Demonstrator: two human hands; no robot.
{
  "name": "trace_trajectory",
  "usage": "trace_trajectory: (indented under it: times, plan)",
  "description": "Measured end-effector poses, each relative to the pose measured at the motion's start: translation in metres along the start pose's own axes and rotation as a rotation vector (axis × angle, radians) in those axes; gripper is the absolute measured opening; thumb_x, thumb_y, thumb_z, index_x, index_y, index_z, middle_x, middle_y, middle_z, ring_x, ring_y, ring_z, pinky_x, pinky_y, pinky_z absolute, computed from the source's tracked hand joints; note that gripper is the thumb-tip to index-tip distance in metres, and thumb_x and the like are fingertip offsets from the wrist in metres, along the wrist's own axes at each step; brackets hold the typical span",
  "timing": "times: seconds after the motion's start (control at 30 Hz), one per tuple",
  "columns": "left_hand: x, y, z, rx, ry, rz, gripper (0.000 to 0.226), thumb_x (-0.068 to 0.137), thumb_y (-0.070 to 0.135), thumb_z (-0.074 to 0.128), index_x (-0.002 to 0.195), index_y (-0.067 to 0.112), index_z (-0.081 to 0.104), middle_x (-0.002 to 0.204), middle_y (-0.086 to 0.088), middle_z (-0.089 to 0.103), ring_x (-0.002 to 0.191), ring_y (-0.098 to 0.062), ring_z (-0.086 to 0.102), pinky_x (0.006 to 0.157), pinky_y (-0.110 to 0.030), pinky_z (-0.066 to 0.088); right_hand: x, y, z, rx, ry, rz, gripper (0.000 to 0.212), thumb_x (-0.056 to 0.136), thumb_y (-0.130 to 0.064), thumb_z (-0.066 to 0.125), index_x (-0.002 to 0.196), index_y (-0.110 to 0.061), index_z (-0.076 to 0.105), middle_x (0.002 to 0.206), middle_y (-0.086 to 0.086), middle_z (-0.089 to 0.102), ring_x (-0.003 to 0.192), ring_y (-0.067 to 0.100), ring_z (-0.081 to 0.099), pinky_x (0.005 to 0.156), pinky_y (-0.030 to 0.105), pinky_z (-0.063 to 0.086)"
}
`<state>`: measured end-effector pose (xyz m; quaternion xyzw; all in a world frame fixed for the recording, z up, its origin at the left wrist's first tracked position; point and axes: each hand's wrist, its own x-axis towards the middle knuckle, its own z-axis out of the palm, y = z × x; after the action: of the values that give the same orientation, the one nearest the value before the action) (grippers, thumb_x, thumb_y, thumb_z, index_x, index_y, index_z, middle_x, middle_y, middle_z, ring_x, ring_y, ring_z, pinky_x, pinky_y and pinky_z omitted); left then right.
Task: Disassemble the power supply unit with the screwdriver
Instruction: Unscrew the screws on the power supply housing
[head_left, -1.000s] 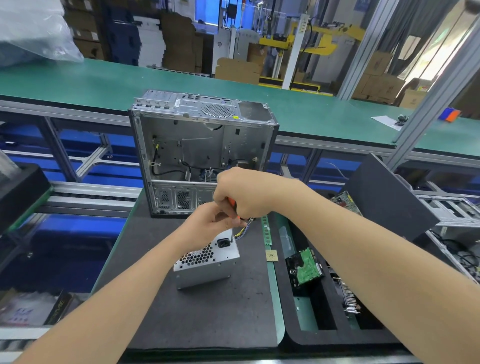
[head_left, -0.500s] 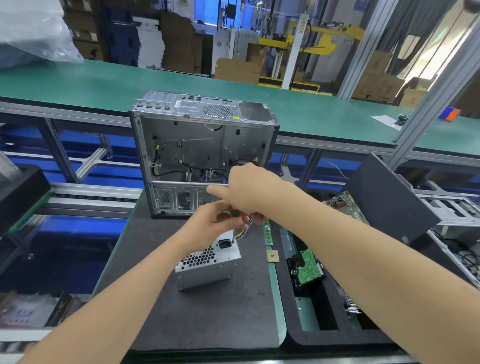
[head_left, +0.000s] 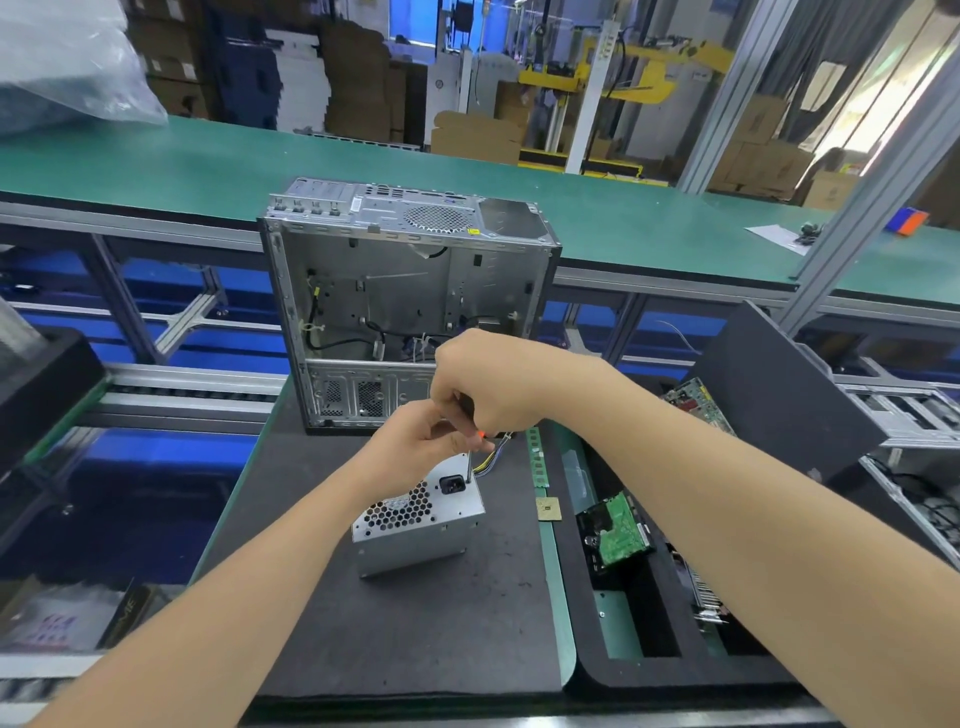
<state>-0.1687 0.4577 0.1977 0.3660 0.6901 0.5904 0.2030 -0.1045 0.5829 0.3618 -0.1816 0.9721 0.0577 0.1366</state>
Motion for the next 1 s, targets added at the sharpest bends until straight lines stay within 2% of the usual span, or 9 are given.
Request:
trace_trajectory:
  times: [0.07, 0.13, 0.27, 0.4, 0.53, 0.63, 0.77, 0.9, 1.0]
  plan:
    - [0.0, 0.002, 0.001, 0.012, 0.002, -0.011, 0.011, 0.102, 0.011, 0.068, 0.111, 0.008, 0.073, 0.109, -0.003, 0.081, 0.11, -0.019, 0.076, 0.107, -0.05, 0.054, -0.002, 0.002, -0.002, -0.008, -0.008, -0.005, 0.016, 0.081, -0.01, 0.069, 0.095, -0.018, 0.073, 0.098, 0.0, 0.066, 0.093, 0.016, 0.052, 0.073, 0.034, 0.051]
    - [0.001, 0.003, 0.002, 0.032, -0.001, -0.004, 0.011, 0.101, 0.013, 0.069, 0.111, 0.015, 0.074, 0.108, -0.001, 0.081, 0.108, -0.018, 0.076, 0.106, -0.05, 0.055, -0.005, 0.002, -0.003, 0.002, 0.061, 0.045, 0.022, 0.086, -0.039, 0.07, 0.1, -0.021, 0.067, 0.098, -0.004, 0.059, 0.098, 0.017, 0.052, 0.08, 0.038, 0.053]
    - [0.002, 0.004, 0.004, 0.012, 0.005, 0.012, 0.015, 0.101, 0.007, 0.065, 0.114, 0.012, 0.072, 0.11, -0.005, 0.077, 0.105, -0.023, 0.077, 0.105, -0.051, 0.056, -0.001, -0.004, 0.004, -0.105, 0.265, 0.373, 0.068, 0.087, -0.086, 0.04, 0.071, -0.02, 0.05, 0.073, -0.002, 0.048, 0.062, 0.022, 0.052, 0.054, 0.031, 0.037]
    - [0.002, 0.003, 0.004, 0.009, -0.011, -0.002, 0.017, 0.1, 0.019, 0.069, 0.116, 0.014, 0.072, 0.111, -0.002, 0.078, 0.108, -0.02, 0.076, 0.107, -0.049, 0.053, 0.005, -0.001, 0.013, 0.131, 0.204, 0.469, 0.059, 0.097, -0.068, 0.047, 0.067, -0.018, 0.043, 0.066, 0.002, 0.052, 0.052, 0.018, 0.051, 0.047, 0.028, 0.036]
    - [0.002, 0.002, 0.004, -0.022, -0.009, 0.01, 0.024, 0.102, 0.012, 0.068, 0.125, 0.015, 0.07, 0.115, -0.006, 0.076, 0.109, -0.025, 0.076, 0.106, -0.044, 0.056, 0.002, 0.006, 0.009, 0.106, 0.164, 0.274, 0.03, 0.093, -0.036, 0.063, 0.075, -0.016, 0.052, 0.069, -0.002, 0.052, 0.07, 0.029, 0.062, 0.055, 0.03, 0.043]
    - [0.001, 0.002, 0.003, -0.033, -0.009, 0.009, 0.019, 0.102, 0.01, 0.068, 0.117, 0.02, 0.071, 0.113, -0.004, 0.078, 0.11, -0.024, 0.076, 0.106, -0.045, 0.055, -0.004, 0.008, 0.001, 0.065, 0.107, 0.109, 0.007, 0.083, -0.019, 0.069, 0.081, -0.021, 0.063, 0.075, -0.013, 0.055, 0.081, 0.02, 0.06, 0.065, 0.034, 0.052]
    - [0.002, 0.002, 0.001, 0.02, -0.011, -0.001, 0.017, 0.101, 0.014, 0.069, 0.115, 0.005, 0.07, 0.111, 0.0, 0.08, 0.11, -0.018, 0.076, 0.106, -0.045, 0.056, -0.006, 0.007, 0.0, 0.047, 0.014, 0.008, 0.022, 0.076, 0.003, 0.064, 0.075, -0.017, 0.073, 0.074, -0.005, 0.066, 0.074, 0.018, 0.062, 0.068, 0.038, 0.058]
    - [0.001, 0.001, 0.002, 0.044, -0.016, -0.012, 0.01, 0.101, 0.013, 0.069, 0.109, 0.009, 0.074, 0.108, 0.0, 0.081, 0.109, -0.018, 0.076, 0.108, -0.048, 0.054, -0.004, 0.007, 0.004, 0.033, 0.03, -0.007, 0.019, 0.077, -0.001, 0.065, 0.083, -0.016, 0.073, 0.077, -0.007, 0.062, 0.081, 0.016, 0.057, 0.069, 0.034, 0.052]
    - [0.002, 0.003, 0.003, 0.064, -0.012, 0.003, 0.011, 0.101, 0.016, 0.07, 0.11, 0.015, 0.076, 0.105, 0.0, 0.081, 0.106, -0.017, 0.076, 0.106, -0.047, 0.055, -0.006, 0.012, 0.0, 0.033, 0.045, 0.037, 0.019, 0.085, -0.036, 0.071, 0.098, -0.023, 0.066, 0.098, -0.006, 0.055, 0.098, 0.016, 0.053, 0.08, 0.037, 0.052]
